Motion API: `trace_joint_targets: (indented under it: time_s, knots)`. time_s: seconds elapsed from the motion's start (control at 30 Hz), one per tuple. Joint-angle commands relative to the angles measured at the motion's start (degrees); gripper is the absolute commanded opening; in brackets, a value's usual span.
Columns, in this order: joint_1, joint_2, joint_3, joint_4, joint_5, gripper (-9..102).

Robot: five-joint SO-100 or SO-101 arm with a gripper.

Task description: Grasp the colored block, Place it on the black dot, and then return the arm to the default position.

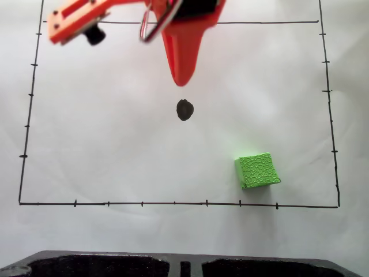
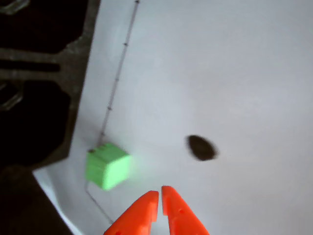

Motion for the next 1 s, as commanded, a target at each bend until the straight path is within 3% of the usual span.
trace_joint_targets:
  time_s: [0.0,0.37,0.63,0.97]
  knots:
    - [-2.5,-12.8,-12.4,1.9,0.7,0]
    - [-8.9,-40.9,-39.0,11.0,8.4,0]
    - [-11.9,-48.0,-48.0,15.0,16.0,0]
    - [-10.1,-50.2,-51.0,15.1,22.9,14]
